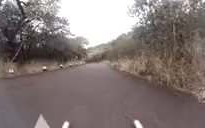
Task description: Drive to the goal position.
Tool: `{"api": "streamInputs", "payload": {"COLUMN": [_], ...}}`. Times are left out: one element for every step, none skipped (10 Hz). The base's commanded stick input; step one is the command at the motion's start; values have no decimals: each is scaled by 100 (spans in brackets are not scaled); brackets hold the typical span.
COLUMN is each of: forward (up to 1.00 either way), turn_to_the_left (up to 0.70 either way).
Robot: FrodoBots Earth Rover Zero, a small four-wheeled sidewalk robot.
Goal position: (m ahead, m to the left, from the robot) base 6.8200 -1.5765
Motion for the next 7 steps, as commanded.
{"api": "streamInputs", "payload": {"forward": [50,50,50,50,50,50,50], "turn_to_the_left": [-50,-50,-41,-28,-16,-3,0]}}
